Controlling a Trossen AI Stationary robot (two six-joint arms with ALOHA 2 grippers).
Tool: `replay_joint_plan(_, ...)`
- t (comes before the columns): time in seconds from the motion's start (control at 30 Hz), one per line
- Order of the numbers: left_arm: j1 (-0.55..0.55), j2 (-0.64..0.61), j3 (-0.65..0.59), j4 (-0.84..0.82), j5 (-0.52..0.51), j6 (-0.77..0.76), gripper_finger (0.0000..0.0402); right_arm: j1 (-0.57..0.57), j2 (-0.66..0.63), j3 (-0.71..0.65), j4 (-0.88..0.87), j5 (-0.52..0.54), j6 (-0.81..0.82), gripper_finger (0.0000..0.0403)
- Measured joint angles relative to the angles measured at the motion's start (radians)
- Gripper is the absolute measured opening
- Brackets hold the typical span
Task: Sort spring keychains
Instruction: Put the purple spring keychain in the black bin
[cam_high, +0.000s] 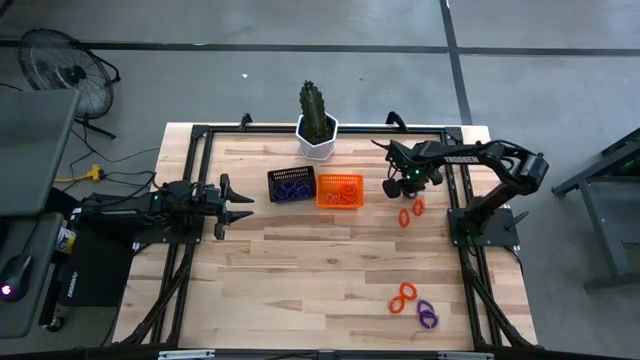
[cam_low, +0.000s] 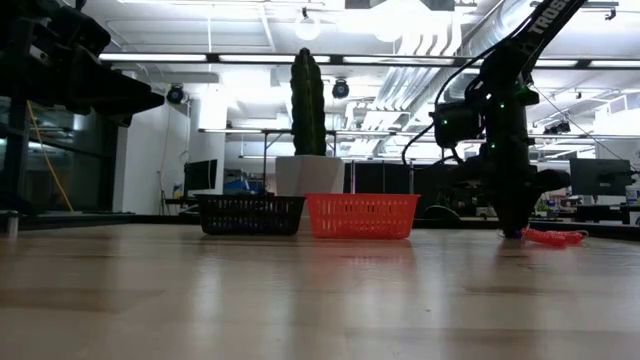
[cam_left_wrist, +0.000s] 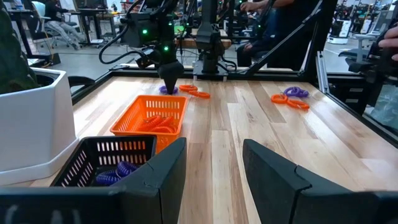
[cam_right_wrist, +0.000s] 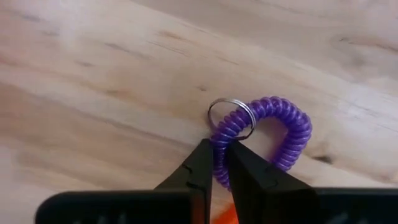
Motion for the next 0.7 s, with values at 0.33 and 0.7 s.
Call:
replay_joint_plan(0.33, 0.000, 0.000, 0.000, 0.000, 0.000, 0.000, 0.0156, 0.089, -0.095, 0.004, 0.106, -0.039, 0.064, 0.0031)
replay_joint_plan(0.7, 0.000, 0.000, 0.000, 0.000, 0.000, 0.000, 0.0156, 0.200, -0.138, 0.085, 0.269, -0.110, 0.133, 0.0030)
